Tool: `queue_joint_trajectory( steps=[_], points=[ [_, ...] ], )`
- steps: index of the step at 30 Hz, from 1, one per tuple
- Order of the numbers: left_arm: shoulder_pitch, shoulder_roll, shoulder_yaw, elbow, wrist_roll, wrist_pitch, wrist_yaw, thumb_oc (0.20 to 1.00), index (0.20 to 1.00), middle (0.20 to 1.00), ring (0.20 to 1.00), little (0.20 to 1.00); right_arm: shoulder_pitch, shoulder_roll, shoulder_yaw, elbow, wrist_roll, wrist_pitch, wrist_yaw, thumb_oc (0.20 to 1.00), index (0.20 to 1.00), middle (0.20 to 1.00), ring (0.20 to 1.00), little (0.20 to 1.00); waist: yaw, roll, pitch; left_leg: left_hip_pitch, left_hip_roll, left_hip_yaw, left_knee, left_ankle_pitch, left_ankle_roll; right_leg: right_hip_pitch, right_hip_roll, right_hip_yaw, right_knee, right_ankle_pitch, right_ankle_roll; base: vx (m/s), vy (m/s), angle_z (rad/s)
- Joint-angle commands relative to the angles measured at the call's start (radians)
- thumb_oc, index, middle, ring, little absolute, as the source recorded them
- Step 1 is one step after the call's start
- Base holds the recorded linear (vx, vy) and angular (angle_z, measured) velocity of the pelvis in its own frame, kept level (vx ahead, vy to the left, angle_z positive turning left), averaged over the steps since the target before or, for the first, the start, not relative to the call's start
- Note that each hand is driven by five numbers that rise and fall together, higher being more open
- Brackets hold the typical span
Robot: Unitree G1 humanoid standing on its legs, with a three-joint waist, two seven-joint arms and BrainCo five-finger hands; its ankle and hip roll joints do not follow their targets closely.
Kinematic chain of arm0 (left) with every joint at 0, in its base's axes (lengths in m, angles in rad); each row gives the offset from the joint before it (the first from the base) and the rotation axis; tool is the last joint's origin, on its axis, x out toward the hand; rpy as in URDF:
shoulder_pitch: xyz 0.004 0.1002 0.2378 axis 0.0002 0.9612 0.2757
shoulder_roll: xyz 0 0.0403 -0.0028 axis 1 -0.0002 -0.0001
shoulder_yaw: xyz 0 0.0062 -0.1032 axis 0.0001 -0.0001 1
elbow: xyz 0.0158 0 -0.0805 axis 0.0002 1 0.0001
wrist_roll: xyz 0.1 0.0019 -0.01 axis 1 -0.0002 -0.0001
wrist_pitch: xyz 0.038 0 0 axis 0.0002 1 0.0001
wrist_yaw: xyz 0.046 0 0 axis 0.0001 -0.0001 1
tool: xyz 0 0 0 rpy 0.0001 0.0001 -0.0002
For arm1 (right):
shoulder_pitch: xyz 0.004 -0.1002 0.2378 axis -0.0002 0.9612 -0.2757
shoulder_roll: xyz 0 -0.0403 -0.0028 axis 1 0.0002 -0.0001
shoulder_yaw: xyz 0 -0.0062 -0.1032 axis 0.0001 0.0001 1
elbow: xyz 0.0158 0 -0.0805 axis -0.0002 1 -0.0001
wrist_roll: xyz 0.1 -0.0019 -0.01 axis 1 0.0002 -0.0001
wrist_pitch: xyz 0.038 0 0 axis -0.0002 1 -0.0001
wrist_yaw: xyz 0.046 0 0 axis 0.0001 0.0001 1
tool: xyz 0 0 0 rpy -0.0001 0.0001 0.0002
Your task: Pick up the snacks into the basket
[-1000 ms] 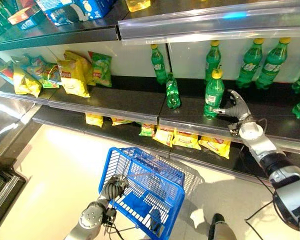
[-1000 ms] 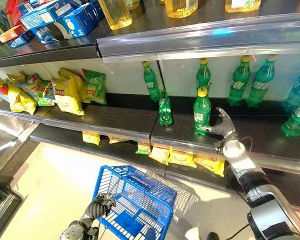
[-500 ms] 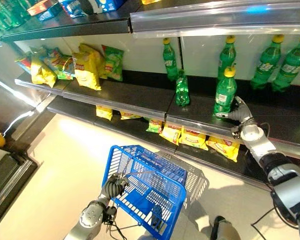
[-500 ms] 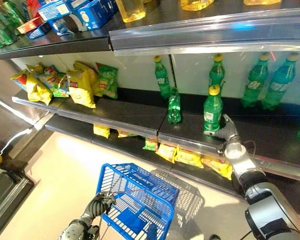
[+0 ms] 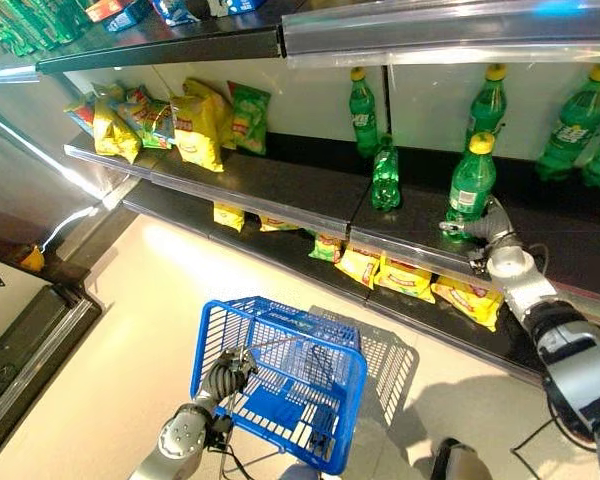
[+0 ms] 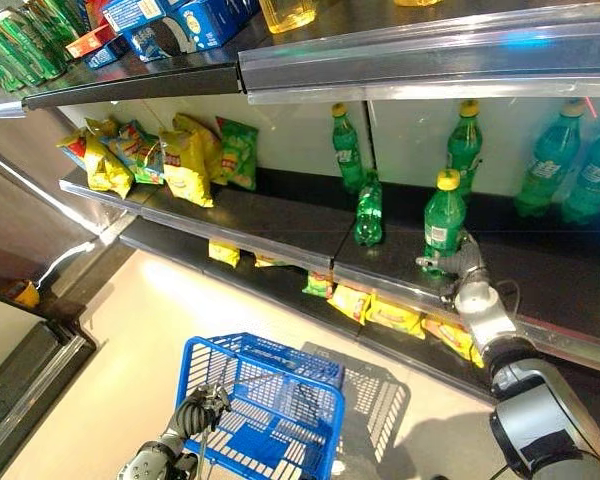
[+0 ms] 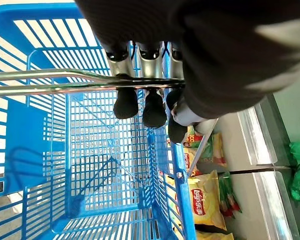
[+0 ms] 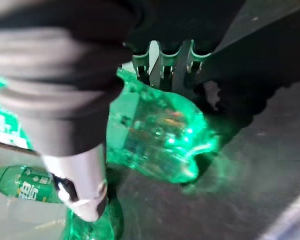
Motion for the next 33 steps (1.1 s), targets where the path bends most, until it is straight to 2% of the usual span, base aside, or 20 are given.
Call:
queue_joint_trajectory(
  steps=[1, 2, 3, 11, 19, 25, 33],
  points=[
    [-0.067, 0.078, -0.009, -0.099, -0.017, -0.096, 0.035, 0.200, 0.200, 0.200, 0.200, 0.200, -0.140, -0.061, 0.025, 0.007, 0.023, -0.049, -0.009, 0.435, 0.435, 0.435, 0.435, 0.435, 0.027, -0.014, 0.012, 0.009, -0.024, -0.023, -0.036, -0.013, 0.035, 0.151, 0.010, 0.033, -0.193, 0.036, 0.072, 0.00, 0.026, 0.17],
    [-0.068, 0.078, -0.008, -0.098, -0.016, -0.098, 0.036, 0.200, 0.200, 0.200, 0.200, 0.200, -0.143, -0.066, 0.026, 0.011, 0.021, -0.049, -0.008, 0.244, 0.244, 0.244, 0.244, 0.244, 0.029, -0.012, 0.012, 0.008, -0.026, -0.025, -0.037, -0.012, 0.035, 0.150, 0.009, 0.031, -0.193, 0.035, 0.073, 0.01, 0.030, 0.16],
    [-0.067, 0.078, -0.007, -0.098, -0.017, -0.097, 0.035, 0.200, 0.200, 0.200, 0.200, 0.200, -0.144, -0.069, 0.026, 0.014, 0.021, -0.049, -0.007, 0.200, 0.200, 0.200, 0.200, 0.200, 0.030, -0.012, 0.010, 0.008, -0.027, -0.026, -0.037, -0.012, 0.036, 0.149, 0.008, 0.031, -0.193, 0.035, 0.073, 0.01, 0.029, 0.16],
    [-0.055, 0.075, -0.006, -0.106, -0.022, -0.101, 0.032, 0.200, 0.200, 0.200, 0.200, 0.200, -0.157, -0.091, 0.035, 0.051, 0.014, -0.047, -0.001, 0.200, 0.200, 0.200, 0.200, 0.200, 0.038, 0.000, 0.002, 0.005, -0.039, -0.033, -0.040, -0.011, 0.038, 0.155, -0.001, 0.032, -0.204, 0.041, 0.075, 0.01, 0.021, 0.04],
    [-0.056, 0.058, -0.013, -0.100, -0.016, -0.099, 0.037, 0.200, 0.200, 0.200, 0.200, 0.200, -0.152, -0.080, 0.034, 0.029, 0.027, -0.052, -0.003, 0.200, 0.200, 0.200, 0.200, 0.200, 0.027, 0.009, 0.002, 0.006, -0.047, -0.031, -0.042, -0.011, 0.043, 0.157, -0.001, 0.044, -0.218, 0.053, 0.077, 0.00, 0.034, 0.00],
    [-0.066, 0.049, -0.005, -0.063, 0.005, -0.086, 0.044, 0.200, 0.200, 0.200, 0.200, 0.200, -0.084, -0.051, 0.026, -0.197, 0.035, -0.066, -0.006, 0.200, 0.200, 0.200, 0.200, 0.200, 0.004, -0.017, 0.009, -0.003, -0.038, -0.002, -0.022, -0.021, 0.043, 0.156, 0.015, 0.060, -0.253, 0.076, 0.081, -0.01, 0.013, -0.01],
    [-0.104, 0.018, 0.003, 0.040, 0.042, -0.057, 0.055, 0.200, 0.200, 0.200, 0.200, 0.200, 0.070, -0.016, -0.001, -0.509, 0.066, -0.088, 0.035, 0.200, 0.200, 0.200, 0.200, 0.200, -0.042, -0.080, 0.013, -0.022, -0.014, 0.065, 0.019, -0.045, 0.043, 0.152, 0.053, 0.104, -0.343, 0.149, 0.091, -0.04, 0.024, -0.16]
  ],
)
